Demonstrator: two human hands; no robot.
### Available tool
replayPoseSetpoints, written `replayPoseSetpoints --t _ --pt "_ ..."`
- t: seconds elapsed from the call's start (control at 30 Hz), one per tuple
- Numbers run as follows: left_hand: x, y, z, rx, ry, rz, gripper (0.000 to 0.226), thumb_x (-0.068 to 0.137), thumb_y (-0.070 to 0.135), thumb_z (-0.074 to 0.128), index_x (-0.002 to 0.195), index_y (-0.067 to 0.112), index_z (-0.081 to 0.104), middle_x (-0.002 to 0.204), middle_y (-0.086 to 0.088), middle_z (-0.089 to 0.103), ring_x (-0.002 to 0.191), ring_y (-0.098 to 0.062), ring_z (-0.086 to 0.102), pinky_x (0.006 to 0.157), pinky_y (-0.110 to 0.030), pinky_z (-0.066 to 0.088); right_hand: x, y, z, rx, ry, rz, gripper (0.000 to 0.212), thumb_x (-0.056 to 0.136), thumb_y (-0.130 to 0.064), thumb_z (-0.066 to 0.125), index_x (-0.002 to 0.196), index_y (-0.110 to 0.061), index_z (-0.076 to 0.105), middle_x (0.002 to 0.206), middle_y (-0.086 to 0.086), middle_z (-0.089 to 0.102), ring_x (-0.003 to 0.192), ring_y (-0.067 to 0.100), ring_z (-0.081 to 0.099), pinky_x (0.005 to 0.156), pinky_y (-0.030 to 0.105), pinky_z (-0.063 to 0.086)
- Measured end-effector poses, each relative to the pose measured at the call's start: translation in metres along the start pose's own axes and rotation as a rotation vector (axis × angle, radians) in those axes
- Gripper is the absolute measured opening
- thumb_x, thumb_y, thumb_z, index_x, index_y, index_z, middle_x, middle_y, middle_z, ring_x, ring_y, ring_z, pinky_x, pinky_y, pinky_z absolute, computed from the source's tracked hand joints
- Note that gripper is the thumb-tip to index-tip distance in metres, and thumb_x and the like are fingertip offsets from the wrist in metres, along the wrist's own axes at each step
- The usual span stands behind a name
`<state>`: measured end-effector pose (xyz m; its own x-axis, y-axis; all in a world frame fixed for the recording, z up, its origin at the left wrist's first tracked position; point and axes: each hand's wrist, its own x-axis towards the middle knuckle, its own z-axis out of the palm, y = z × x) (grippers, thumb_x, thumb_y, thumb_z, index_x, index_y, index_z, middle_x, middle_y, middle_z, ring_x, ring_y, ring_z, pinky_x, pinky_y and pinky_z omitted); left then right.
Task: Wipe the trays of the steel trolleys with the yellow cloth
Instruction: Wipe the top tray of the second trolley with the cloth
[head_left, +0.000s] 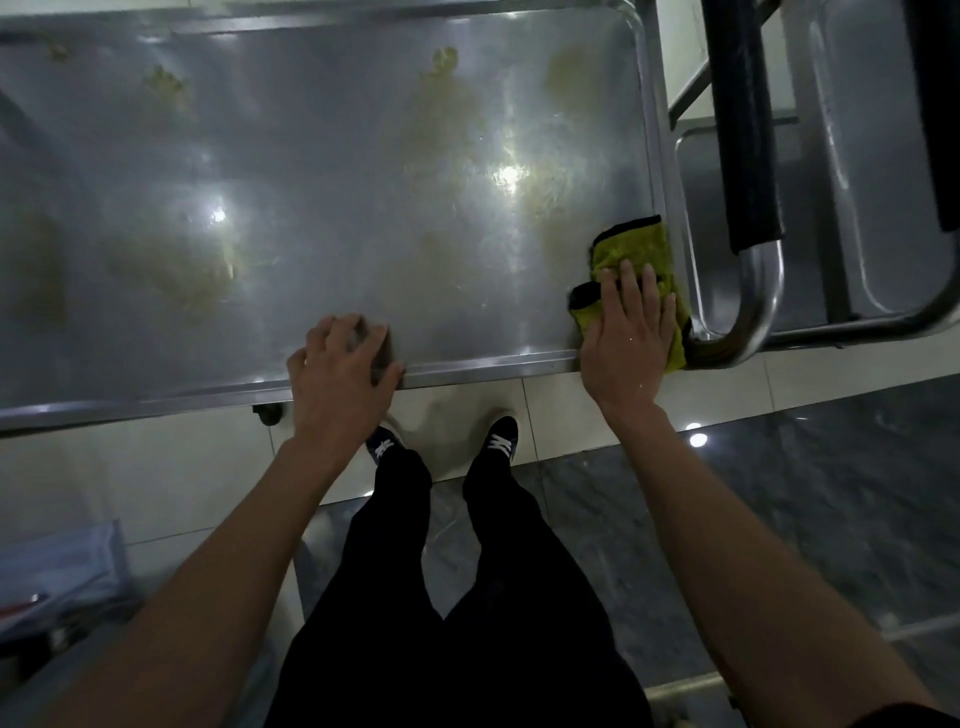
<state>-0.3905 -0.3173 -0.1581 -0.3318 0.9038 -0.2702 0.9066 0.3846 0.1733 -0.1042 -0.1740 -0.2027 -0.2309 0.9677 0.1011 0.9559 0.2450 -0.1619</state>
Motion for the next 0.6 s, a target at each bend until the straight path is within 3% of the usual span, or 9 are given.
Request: replayPoseSetpoints --t 0.17,0.27,0.4,0.6 --pt "0.005 -0.013 -0.003 0.065 0.02 0.065 0.047 0.089 0.051 0.064 0.127 0.024 0.063 0.131 -0.005 0.054 0.121 -0.037 0.043 0.098 -0.071 0.033 -0.001 -0.053 0.006 0.022 -0.06 -0.067 0.056 0.095 -0.034 0.033 0.147 -0.018 0.047 0.157 0.007 0.039 0.15 0.03 0.027 0.12 0.056 0.02" --pt "0.006 -0.02 -0.007 0.041 0.019 0.113 0.051 0.087 0.05 0.062 0.13 0.023 0.061 0.132 -0.004 0.057 0.119 -0.035 0.048 0.099 -0.062 0.034 -0.007 -0.102 0.012 0.035 -0.079 -0.093 0.055 0.096 -0.033 0.035 0.148 -0.017 0.046 0.158 0.006 0.038 0.15 0.03 0.026 0.12 0.057 0.019" --pt "0.008 -0.054 -0.014 -0.014 0.07 0.19 0.058 0.086 0.04 0.068 0.137 0.016 0.056 0.136 -0.006 0.059 0.123 -0.031 0.051 0.113 -0.059 0.028 -0.018 -0.155 0.023 0.037 -0.115 -0.163 0.058 0.096 -0.035 0.033 0.15 -0.017 0.042 0.161 0.006 0.033 0.151 0.029 0.022 0.121 0.056 0.014" --pt "0.005 -0.096 -0.012 -0.001 0.104 0.167 0.056 0.082 0.05 0.072 0.127 0.018 0.064 0.134 -0.008 0.056 0.123 -0.029 0.05 0.104 -0.049 0.033 -0.03 -0.209 0.039 0.037 -0.093 -0.21 0.06 0.093 -0.03 0.037 0.151 -0.017 0.039 0.162 0.006 0.029 0.152 0.03 0.017 0.121 0.056 0.012"
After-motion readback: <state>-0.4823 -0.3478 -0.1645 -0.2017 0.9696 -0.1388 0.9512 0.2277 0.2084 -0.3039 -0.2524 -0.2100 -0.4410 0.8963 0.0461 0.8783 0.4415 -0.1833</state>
